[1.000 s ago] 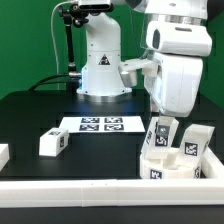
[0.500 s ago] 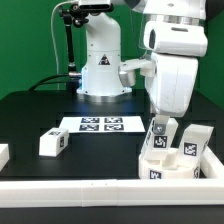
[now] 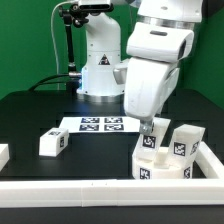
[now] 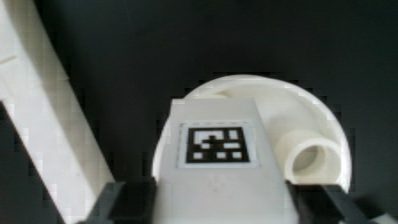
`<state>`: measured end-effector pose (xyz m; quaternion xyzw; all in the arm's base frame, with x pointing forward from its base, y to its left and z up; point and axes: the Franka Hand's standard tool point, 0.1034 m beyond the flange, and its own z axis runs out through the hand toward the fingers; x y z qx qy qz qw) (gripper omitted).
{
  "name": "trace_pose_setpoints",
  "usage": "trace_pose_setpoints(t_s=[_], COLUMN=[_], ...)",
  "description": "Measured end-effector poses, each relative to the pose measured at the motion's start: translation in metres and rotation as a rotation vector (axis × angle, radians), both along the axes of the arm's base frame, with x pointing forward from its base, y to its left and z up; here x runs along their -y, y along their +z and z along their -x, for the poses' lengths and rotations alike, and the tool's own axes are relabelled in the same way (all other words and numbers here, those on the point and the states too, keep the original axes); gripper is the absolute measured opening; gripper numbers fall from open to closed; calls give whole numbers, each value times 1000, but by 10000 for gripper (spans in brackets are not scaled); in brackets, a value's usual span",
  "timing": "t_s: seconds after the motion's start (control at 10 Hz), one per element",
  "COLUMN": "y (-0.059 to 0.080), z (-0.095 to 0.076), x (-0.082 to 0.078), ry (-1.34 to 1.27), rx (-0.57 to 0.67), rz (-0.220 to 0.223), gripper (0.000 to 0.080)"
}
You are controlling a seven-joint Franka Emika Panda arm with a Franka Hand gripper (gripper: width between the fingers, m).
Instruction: Assemble stool
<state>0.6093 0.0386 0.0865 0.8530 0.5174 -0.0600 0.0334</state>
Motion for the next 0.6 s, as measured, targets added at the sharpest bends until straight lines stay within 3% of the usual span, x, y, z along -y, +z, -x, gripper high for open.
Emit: trace_pose_setpoints(t_s=[0.5, 0.6], y=[-1, -1], z=[-2, -1], x=[0, 2], ry=[-359, -464], rx=[57, 58], rz=[18, 0], gripper=[338, 338])
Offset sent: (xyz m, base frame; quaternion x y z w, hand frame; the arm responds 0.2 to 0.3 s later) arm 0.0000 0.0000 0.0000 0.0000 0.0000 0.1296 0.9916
